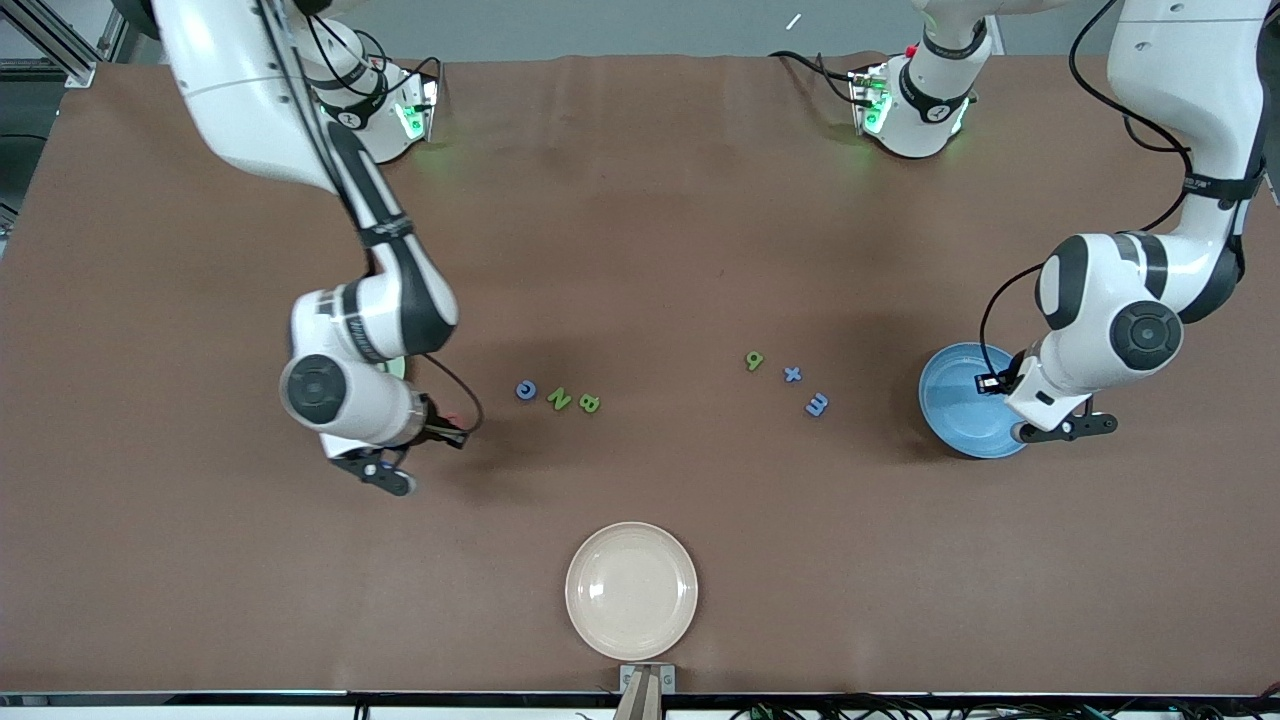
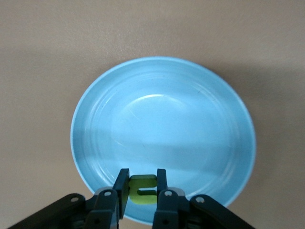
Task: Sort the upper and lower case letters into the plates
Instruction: 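Drop n in blue plate with the left gripper while the right gripper drops o, then grasp blue m with the left gripper while the right gripper grasps blue c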
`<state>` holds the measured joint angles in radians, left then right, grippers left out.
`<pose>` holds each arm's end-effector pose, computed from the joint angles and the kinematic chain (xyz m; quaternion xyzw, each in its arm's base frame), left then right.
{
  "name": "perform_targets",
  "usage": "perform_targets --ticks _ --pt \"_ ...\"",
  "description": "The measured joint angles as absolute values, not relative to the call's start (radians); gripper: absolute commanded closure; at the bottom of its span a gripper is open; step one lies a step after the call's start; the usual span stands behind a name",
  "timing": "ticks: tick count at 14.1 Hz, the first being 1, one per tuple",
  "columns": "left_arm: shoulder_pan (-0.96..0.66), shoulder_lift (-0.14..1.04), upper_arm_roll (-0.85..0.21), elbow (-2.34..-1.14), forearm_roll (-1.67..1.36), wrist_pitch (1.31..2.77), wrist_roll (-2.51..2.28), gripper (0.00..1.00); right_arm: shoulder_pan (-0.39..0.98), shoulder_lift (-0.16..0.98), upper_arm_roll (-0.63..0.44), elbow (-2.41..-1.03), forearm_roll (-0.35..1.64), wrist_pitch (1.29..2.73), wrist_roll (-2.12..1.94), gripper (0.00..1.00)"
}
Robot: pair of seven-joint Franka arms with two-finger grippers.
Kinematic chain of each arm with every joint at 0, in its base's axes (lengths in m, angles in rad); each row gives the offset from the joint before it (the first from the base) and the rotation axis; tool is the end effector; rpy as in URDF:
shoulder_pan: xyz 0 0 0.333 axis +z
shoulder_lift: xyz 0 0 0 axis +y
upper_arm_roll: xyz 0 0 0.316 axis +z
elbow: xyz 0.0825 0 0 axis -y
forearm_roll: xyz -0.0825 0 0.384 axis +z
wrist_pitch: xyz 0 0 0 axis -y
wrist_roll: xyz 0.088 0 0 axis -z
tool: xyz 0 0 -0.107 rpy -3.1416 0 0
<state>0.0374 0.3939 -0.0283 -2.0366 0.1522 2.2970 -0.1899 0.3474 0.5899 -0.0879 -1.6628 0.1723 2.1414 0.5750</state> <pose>0.5837 0.0088 0.2385 -0.9956 -0.0457 0.0616 0.0537 0.6445 0.1851 0.2570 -0.9772 0.2003 0.0673 0.0195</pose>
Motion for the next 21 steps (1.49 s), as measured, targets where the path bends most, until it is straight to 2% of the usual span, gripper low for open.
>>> perform_targets --ticks 4,7,12,13,14,16,19,20,21 --pt "0.042 0.437 -0.028 -2.068 0.162 2.404 -0.184 0.72 0.278 0.484 -0.090 -1.847 0.172 2.186 0.401 1.00" --pt "0.043 0.448 -0.028 -2.073 0.162 2.415 -0.184 0.68 0.175 0.413 -0.093 -1.999 0.172 2.252 0.201 1.00" --pt "0.045 0.448 -0.028 -2.085 0.163 2.415 -0.183 0.65 0.039 0.348 -0.092 -2.252 0.172 2.447 -0.058 1.00" --pt "0.045 0.448 -0.028 -2.089 0.163 2.415 -0.183 0.60 0.020 0.347 -0.092 -2.279 0.172 2.465 -0.087 1.00" --pt "0.045 0.449 -0.029 -2.093 0.163 2.415 -0.183 0.45 0.011 0.347 -0.091 -2.293 0.172 2.472 -0.100 1.00" --pt "0.045 0.447 -0.029 -2.094 0.163 2.422 -0.183 0.00 0.011 0.346 -0.082 -2.298 0.173 2.473 -0.104 0.99" --pt "0.045 0.422 -0.047 -2.070 0.163 2.405 -0.188 0.00 0.043 0.345 -0.063 -2.300 0.174 2.468 -0.103 0.96" --pt "0.044 0.410 -0.069 -2.047 0.163 2.358 -0.211 0.00 0.060 0.345 -0.061 -2.302 0.174 2.466 -0.101 0.73" --pt "0.044 0.400 -0.095 -2.017 0.163 2.299 -0.254 0.00 0.071 0.345 -0.061 -2.304 0.174 2.465 -0.100 0.15"
